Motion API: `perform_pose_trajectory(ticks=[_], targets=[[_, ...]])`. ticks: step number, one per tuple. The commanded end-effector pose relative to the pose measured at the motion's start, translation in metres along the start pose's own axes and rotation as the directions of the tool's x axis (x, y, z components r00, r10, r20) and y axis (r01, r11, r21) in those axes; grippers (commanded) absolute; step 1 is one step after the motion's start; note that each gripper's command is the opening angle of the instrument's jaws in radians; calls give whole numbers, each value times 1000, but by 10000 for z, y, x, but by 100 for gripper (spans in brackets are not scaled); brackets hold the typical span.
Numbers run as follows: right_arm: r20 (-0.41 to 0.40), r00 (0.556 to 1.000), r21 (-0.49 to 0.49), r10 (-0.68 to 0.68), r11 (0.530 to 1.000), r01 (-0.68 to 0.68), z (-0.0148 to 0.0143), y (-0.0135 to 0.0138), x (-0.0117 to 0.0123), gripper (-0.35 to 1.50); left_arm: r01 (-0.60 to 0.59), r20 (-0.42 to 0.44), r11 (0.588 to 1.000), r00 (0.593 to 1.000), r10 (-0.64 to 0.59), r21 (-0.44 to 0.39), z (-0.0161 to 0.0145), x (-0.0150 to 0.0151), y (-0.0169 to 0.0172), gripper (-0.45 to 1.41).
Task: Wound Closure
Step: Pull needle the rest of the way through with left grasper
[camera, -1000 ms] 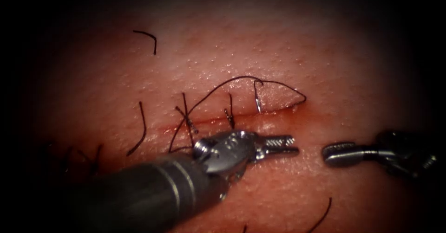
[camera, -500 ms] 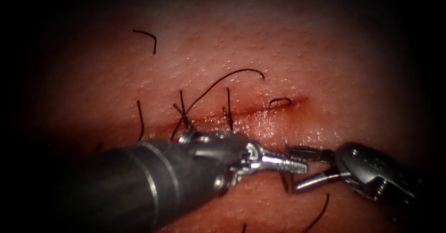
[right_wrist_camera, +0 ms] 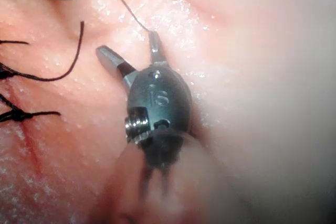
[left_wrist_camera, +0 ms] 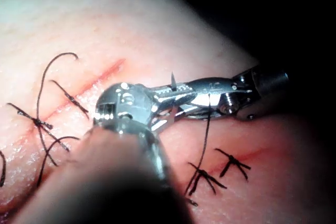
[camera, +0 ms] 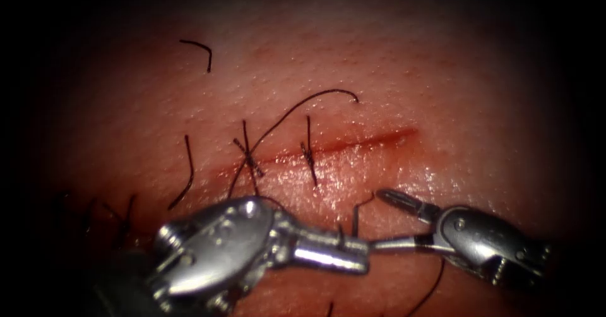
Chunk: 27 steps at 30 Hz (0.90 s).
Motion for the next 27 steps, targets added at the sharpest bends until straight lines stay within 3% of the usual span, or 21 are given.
perform_pose_trajectory(ticks=[1, 2, 3, 4, 7, 9, 10, 15, 18, 22, 27], targets=[[1, 1000, -16, 2, 1000, -2, 10, -1, -1, 143, -82, 20, 996, 996, 82, 25, 1, 3, -2, -45], [2, 1000, -14, 5, 1000, -5, 10, -2, -1, 143, -215, 56, 974, 976, 212, 67, -4, 9, 4, -45], [8, 1000, -44, 12, 999, -11, 9, -2, -1, 143, -407, 152, 903, 909, 387, 137, -10, 17, 11, -45], [8, 1000, -44, 12, 999, -11, 9, -2, -1, 143, -407, 152, 903, 909, 387, 137, -10, 17, 11, -45], [13, 1000, -67, 17, 998, -16, 9, -2, 0, 146, -539, 205, 822, 839, 505, 183, -14, 25, 15, -45], [22, 999, -97, 23, 995, -21, 11, -2, 0, 148, -658, 263, 722, 751, 606, 214, -17, 35, 15, -45], [22, 999, -97, 23, 995, -21, 11, -2, 0, 148, -658, 263, 722, 751, 606, 214, -17, 35, 15, -45], [26, 999, -135, 35, 990, -31, 4, -2, 1, 135, -777, 292, 572, 629, 720, 264, -27, 59, 18, -45], [28, 999, -142, 37, 989, -33, 3, -1, 2, 133, -790, 294, 546, 611, 735, 277, -31, 64, 21, -45], [30, 999, -155, 40, 987, -35, 3, 1, 2, 131, -811, 300, 479, 575, 761, 336, -40, 74, 30, -45], [37, 998, -163, 47, 986, -41, 2, 1, 7, 131, -813, 286, 456, 563, 775, 364, -42, 52, 36, -45]])
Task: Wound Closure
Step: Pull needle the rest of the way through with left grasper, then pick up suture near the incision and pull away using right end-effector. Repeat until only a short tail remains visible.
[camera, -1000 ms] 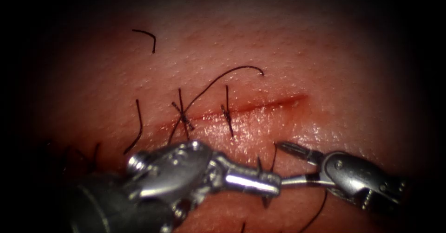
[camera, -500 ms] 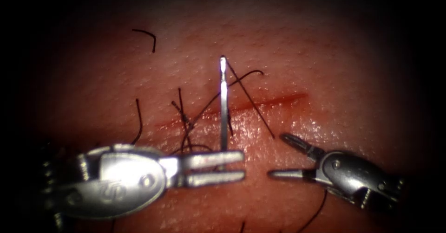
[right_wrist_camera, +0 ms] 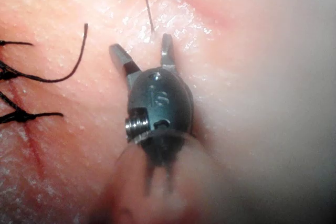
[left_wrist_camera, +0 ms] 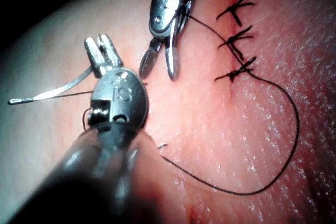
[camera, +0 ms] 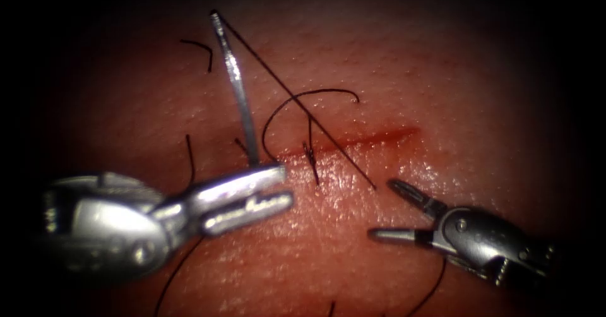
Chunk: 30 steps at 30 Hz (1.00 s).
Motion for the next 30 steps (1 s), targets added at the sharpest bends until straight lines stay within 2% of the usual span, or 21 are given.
perform_pose_trajectory(ticks=[1, 3, 7, 9, 11, 13, 15, 17, 18, 20, 21, 24, 30], targets=[[-1, 1000, 2, 2, 1000, -2, 8, -2, 3, 131, 28, -20, 1000, 999, -28, 0, 8, -9, 6, -45], [0, 1000, 0, 9, 1000, -9, 8, -3, 10, 125, 70, -38, 997, 997, -72, -37, 10, -20, 19, -45], [5, 1000, 18, -5, 1000, 5, 14, 0, 29, 99, 95, -61, 994, 993, -98, -48, 10, -27, 28, -45], [6, 1000, 21, -12, 1000, 11, 19, 0, 34, 96, 100, -63, 994, 993, -103, -52, 10, -26, 28, -45], [28, 999, 44, -21, 999, 20, 23, -3, 33, 61, 100, -66, 993, 992, -104, -58, 7, -21, 28, -45], [32, 999, 47, -22, 999, 21, 24, -4, 32, 59, 106, -66, 993, 992, -109, -58, 6, -20, 29, -45], [34, 999, 46, -24, 999, 23, 26, -5, 31, 44, 103, -69, 993, 992, -108, -60, 5, -17, 31, -45], [36, 999, 48, -24, 999, 22, 27, -5, 31, 39, 100, -69, 993, 992, -105, -63, 4, -15, 34, -45], [38, 999, 50, -23, 999, 21, 28, -5, 32, 29, 105, -68, 992, 992, -109, -66, 3, -15, 35, -45], [65, 998, 49, 23, 998, -26, 32, -6, 33, -17, 102, -66, 992, 992, -106, -71, 3, -12, 38, -45], [71, 997, 48, 34, 998, -38, 33, -6, 33, -34, 101, -66, 992, 992, -106, -77, 3, -11, 39, -45], [84, 993, 41, 88, 995, -92, 36, -8, 34, -35, 98, -63, 991, 993, -104, -85, 2, -10, 41, -45], [121, 989, 42, 89, 995, -95, 31, -11, 35, -35, 109, -60, 987, 991, -117, -121, -2, -7, 46, -45]])
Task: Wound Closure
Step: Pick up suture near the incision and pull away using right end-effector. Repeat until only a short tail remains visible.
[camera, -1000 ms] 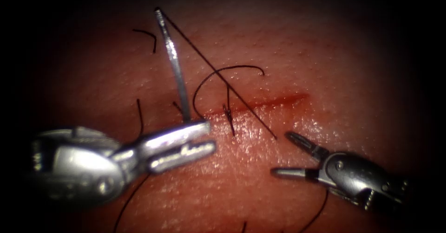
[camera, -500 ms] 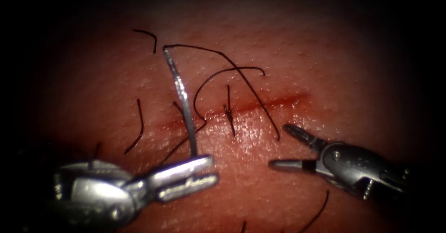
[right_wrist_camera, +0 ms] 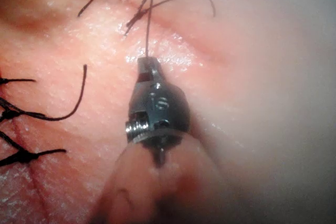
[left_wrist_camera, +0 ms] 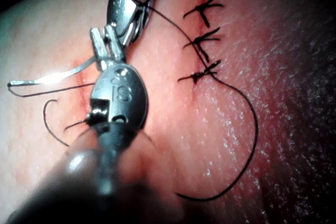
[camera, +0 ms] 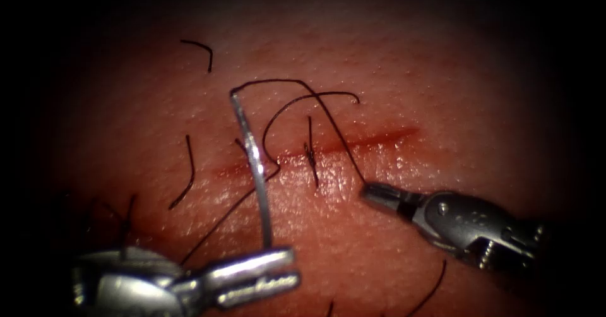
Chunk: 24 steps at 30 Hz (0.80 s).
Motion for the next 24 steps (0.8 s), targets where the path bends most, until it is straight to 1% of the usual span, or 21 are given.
perform_pose_trajectory(ticks=[1, 3, 4, 5, 7, 8, 9, 11, 12, 13, 14, 15, 16, 17, 18, 19, 20, 21, 22, 24], targets=[[12, 1000, 10, -6, 1000, 6, 1, -5, 0, -35, 8, -2, 1000, 1000, -8, -5, 5, -4, -1, -45], [28, 1000, 24, -11, 1000, 11, -15, -19, -2, -35, 25, 1, 999, 1000, -25, -28, 0, -4, 0, -45], [28, 1000, 24, -11, 1000, 11, -15, -19, -2, -35, 25, 1, 999, 1000, -25, -28, 0, -4, 0, -45], [41, 999, 30, -13, 999, 12, -26, -29, -4, -35, 54, 20, 998, 998, -53, -45, -4, -5, 2, -45], [69, 998, 38, -17, 999, 14, -39, -43, -4, -35, 80, 60, 994, 995, -76, -78, -8, -6, 7, -45], [82, 997, 44, -17, 999, 13, -50, -56, -2, -35, 106, 89, 989, 991, -97, -101, -12, -6, 13, -45], [82, 997, 44, -17, 999, 13, -50, -56, -2, -35, 106, 89, 989, 991, -97, -101, -12, -6, 13, -45], [103, 994, 52, -41, 998, 36, -63, -73, 1, -35, 125, 114, 986, 987, -111, -115, -15, -6, 19, -45], [142, 987, 61, -73, 996, 65, -81, -99, 6, -35, 144, 137, 983, 982, -128, -117, -19, -4, 24, -45], [147, 986, 67, -84, 995, 75, -85, -106, 7, -35, 149, 140, 982, 981, -133, -114, -20, -3, 25, -45], [147, 986, 67, -84, 995, 75, -85, -106, 7, -35, 149, 140, 982, 981, -133, -114, -20, -3, 25, -45], [156, 983, 84, -102, 992, 90, -90, -114, 10, -35, 155, 146, 982, 980, -138, -111, -22, -1, 25, -45], [144, 973, 123, -180, 979, 163, -95, -125, 15, -35, 166, 157, 981, 976, -149, -103, -25, 2, 25, -45], [134, 962, 144, -236, 966, 217, -96, -127, 17, -35, 166, 165, 981, 975, -149, -99, -28, 3, 25, -45], [66, 908, 157, -415, 903, 401, -94, -123, 29, 71, 168, 193, 983, 969, -152, -71, -38, 6, 20, -45], [66, 908, 157, -415, 903, 401, -94, -123, 29, 71, 168, 193, 983, 969, -152, -71, -38, 6, 20, -45], [42, 894, 151, -446, 888, 435, -93, -118, 32, 99, 168, 207, 985, 966, -155, -49, -42, 6, 17, -45], [21, 876, 142, -482, 869, 475, -92, -113, 36, 120, 167, 230, 986, 960, -160, -15, -47, 5, 13, -45], [-33, 856, 111, -515, 850, 515, -88, -94, 47, 146, 134, 285, 988, 947, -149, 72, -68, 0, -3, -45], [-47, 836, 108, -547, 829, 549, -87, -82, 55, 148, 129, 288, 987, 946, -150, 92, -81, -4, -13, -45]])
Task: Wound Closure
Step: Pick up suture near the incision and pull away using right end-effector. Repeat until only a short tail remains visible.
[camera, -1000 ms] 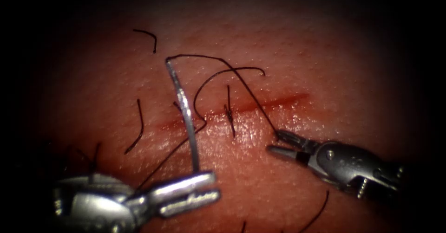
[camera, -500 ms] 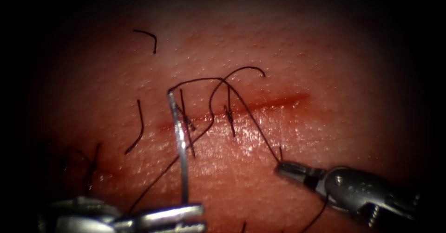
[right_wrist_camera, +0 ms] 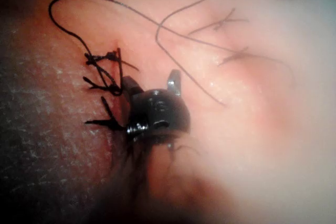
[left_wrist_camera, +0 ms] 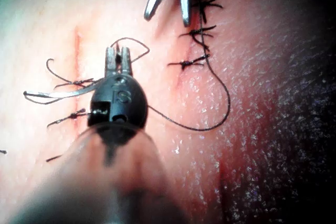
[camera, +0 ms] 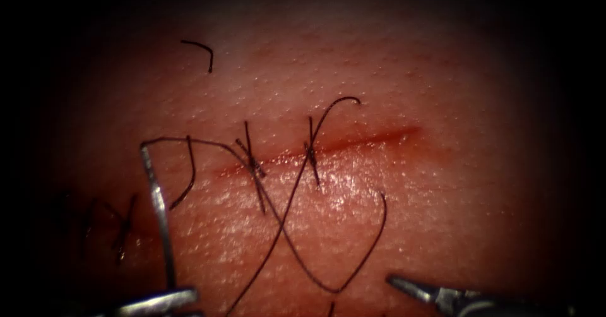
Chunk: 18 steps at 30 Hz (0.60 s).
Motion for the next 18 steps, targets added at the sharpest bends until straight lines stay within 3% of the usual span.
perform_pose_trajectory(ticks=[1, 7, 14, 18], targets=[[1, 1000, -3, -17, 1000, 17, 9, 25, -1, 148, 2, 2, 1000, 1000, -2, 24, -1, -7, -9, -45], [17, 997, 8, -75, 997, 75, 23, 56, -1, 131, -11, 23, 997, 1000, 9, 79, -8, -11, -20, -45], [63, 993, 12, -103, 995, 102, 72, 72, -28, 140, -34, 8, 997, 999, 34, 71, -2, -11, -20, -45], [128, 984, 66, -123, 991, 116, 92, 71, -45, 118, -34, 10, 997, 999, 34, 72, -1, -11, -20, -45]])
